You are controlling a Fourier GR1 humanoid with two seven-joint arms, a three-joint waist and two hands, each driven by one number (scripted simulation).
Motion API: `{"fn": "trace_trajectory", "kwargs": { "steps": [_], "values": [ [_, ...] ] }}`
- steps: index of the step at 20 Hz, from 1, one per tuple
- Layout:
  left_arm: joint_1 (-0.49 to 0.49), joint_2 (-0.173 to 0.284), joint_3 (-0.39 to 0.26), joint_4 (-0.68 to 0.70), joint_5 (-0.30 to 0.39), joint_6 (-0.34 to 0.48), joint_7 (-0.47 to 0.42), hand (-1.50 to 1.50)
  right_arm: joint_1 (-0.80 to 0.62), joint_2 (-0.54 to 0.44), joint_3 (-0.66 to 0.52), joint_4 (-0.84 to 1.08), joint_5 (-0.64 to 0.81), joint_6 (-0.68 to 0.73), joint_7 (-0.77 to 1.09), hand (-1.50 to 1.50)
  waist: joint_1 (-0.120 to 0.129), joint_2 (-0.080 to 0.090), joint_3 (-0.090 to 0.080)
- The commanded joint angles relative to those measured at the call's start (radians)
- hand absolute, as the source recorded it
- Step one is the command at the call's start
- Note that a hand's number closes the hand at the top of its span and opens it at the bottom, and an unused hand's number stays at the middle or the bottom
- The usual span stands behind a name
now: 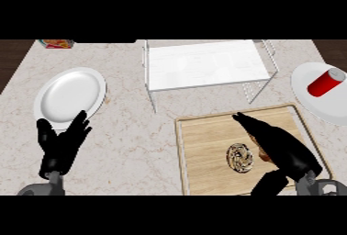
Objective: Pick the cupcake from the tray and place it in the tiered shelf
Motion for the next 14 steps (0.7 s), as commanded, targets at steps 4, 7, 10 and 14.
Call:
{"fn": "trace_trajectory", "kwargs": {
  "steps": [4, 7, 10, 14],
  "values": [
    [0.055, -0.003, 0.013, -0.062, -0.015, -0.032, 0.035, 0.00, 0.024, 0.072, 0.017, 0.028, 0.142, -0.001, -0.008, -1.50, 0.002, 0.002, -0.003],
    [0.012, -0.004, 0.039, -0.028, -0.011, -0.049, 0.047, 0.00, 0.016, 0.071, -0.022, 0.094, 0.195, -0.025, -0.098, -1.50, 0.000, 0.003, -0.003],
    [-0.066, 0.002, 0.072, 0.057, -0.001, -0.065, 0.041, 0.00, 0.053, 0.081, 0.018, 0.129, 0.275, -0.073, -0.124, -1.50, -0.003, 0.003, -0.003],
    [-0.041, -0.033, 0.041, -0.038, -0.035, -0.027, 0.100, 0.00, 0.047, 0.137, 0.009, 0.085, 0.293, -0.051, -0.097, -1.50, -0.002, 0.002, -0.003]
  ]
}}
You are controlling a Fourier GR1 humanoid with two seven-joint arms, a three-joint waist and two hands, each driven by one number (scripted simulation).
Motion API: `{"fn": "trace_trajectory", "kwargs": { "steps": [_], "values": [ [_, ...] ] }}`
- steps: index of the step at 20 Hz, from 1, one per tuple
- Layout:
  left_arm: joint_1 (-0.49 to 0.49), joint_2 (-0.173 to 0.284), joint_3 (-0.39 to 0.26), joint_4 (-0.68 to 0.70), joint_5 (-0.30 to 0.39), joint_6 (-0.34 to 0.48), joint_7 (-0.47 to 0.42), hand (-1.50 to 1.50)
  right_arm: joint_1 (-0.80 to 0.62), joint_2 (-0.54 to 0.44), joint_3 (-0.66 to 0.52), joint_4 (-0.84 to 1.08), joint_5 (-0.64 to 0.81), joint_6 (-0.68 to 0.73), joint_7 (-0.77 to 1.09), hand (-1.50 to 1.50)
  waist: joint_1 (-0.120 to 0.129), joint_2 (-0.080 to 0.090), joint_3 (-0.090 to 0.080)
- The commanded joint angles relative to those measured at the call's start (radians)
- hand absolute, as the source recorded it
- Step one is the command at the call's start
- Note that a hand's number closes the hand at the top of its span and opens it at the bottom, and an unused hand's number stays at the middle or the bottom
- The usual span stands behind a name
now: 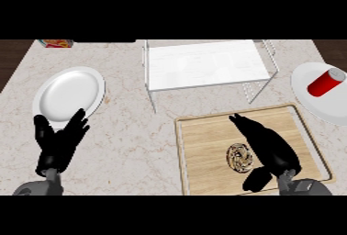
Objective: Pick the cupcake from the tray and place it in the tiered shelf
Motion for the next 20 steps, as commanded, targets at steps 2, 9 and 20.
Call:
{"fn": "trace_trajectory", "kwargs": {
  "steps": [2, 9, 20],
  "values": [
    [0.016, 0.001, 0.011, -0.024, -0.016, -0.012, 0.014, 0.00, 0.003, 0.010, -0.040, 0.147, 0.059, -0.093, -0.176, -1.50, 0.001, 0.001, -0.001],
    [0.047, -0.064, -0.006, -0.027, -0.059, 0.014, -0.026, 0.00, -0.008, 0.075, -0.046, 0.226, 0.117, -0.130, -0.230, -1.50, 0.000, 0.000, -0.001],
    [0.002, -0.035, 0.021, -0.031, -0.038, -0.017, 0.030, 0.00, -0.039, 0.055, 0.030, 0.271, 0.124, -0.018, -0.372, 1.50, -0.001, 0.000, -0.001]
  ]
}}
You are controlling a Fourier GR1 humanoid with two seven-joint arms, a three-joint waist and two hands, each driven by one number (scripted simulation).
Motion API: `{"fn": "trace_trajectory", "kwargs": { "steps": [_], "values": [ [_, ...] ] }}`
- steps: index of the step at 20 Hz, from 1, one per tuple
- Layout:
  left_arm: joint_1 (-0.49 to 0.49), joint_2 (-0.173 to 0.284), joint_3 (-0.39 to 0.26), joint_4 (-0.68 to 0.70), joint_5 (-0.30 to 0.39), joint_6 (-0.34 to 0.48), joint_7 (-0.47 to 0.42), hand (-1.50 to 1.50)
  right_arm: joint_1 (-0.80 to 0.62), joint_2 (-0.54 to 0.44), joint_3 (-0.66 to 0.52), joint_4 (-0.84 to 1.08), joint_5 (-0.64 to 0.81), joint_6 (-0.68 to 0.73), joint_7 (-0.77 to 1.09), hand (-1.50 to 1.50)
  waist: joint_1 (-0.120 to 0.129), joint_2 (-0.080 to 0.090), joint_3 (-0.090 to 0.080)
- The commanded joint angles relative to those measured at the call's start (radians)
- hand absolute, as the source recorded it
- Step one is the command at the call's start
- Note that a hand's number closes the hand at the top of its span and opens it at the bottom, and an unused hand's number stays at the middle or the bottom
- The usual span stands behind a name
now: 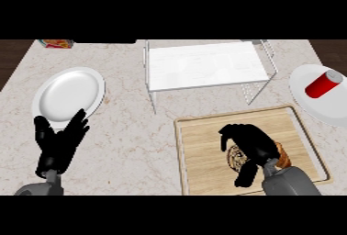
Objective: Pick the cupcake from the tray and place it in the tiered shelf
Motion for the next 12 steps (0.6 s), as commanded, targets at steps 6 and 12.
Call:
{"fn": "trace_trajectory", "kwargs": {
  "steps": [6, 12],
  "values": [
    [0.046, -0.031, -0.012, -0.025, -0.037, 0.033, -0.020, 0.00, 0.149, 0.114, 0.096, -0.167, 0.007, -0.027, 0.015, 1.50, -0.004, 0.009, 0.011],
    [-0.025, -0.033, -0.025, 0.020, -0.031, 0.008, 0.004, 0.00, -0.152, 0.261, 0.289, 0.025, -0.120, -0.215, 0.457, 1.50, 0.027, 0.015, 0.011]
  ]
}}
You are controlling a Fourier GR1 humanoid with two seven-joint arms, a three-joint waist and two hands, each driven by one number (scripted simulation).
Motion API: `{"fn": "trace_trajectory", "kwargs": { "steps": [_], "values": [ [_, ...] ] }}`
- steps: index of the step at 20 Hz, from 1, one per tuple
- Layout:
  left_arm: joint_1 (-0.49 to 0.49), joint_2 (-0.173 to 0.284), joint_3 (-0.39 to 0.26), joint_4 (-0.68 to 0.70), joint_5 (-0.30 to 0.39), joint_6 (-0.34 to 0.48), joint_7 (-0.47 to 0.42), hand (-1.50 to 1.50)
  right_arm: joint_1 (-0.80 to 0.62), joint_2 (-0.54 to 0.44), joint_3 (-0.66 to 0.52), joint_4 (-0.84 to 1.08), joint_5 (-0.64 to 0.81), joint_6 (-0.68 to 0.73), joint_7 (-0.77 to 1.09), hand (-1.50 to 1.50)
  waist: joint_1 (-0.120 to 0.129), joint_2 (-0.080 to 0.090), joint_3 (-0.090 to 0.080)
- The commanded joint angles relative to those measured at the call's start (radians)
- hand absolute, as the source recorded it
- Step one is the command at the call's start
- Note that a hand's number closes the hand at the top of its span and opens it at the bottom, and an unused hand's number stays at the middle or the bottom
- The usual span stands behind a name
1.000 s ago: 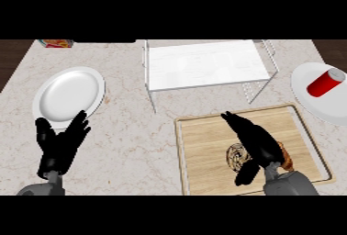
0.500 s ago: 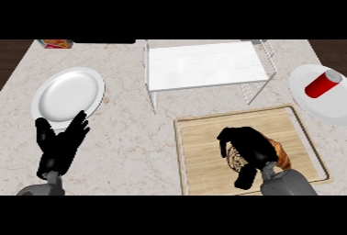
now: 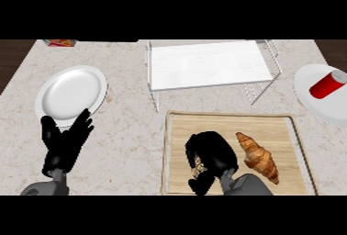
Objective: Pick the cupcake from the tray and place it in the tiered shelf
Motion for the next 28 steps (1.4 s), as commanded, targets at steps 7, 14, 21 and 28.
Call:
{"fn": "trace_trajectory", "kwargs": {
  "steps": [7, 14, 21, 28],
  "values": [
    [-0.023, -0.011, 0.016, 0.060, -0.010, 0.014, -0.032, 0.00, -0.177, 0.061, 0.221, -0.259, -0.033, -0.298, 0.390, 1.50, -0.019, -0.003, 0.001],
    [0.010, -0.002, 0.018, 0.045, -0.007, -0.005, -0.035, 0.00, -0.398, 0.062, 0.152, -0.524, 0.058, -0.187, 0.747, 1.50, -0.022, -0.006, 0.001],
    [0.044, -0.006, -0.002, -0.025, -0.011, -0.009, -0.007, 0.00, -0.728, 0.062, -0.072, -0.456, -0.036, -0.042, 0.897, 1.50, -0.008, -0.005, 0.001],
    [0.042, 0.024, 0.030, -0.021, 0.009, -0.036, -0.011, 0.00, -0.847, 0.035, -0.352, -0.347, -0.103, 0.007, 0.794, 1.50, -0.011, -0.002, 0.001]
  ]
}}
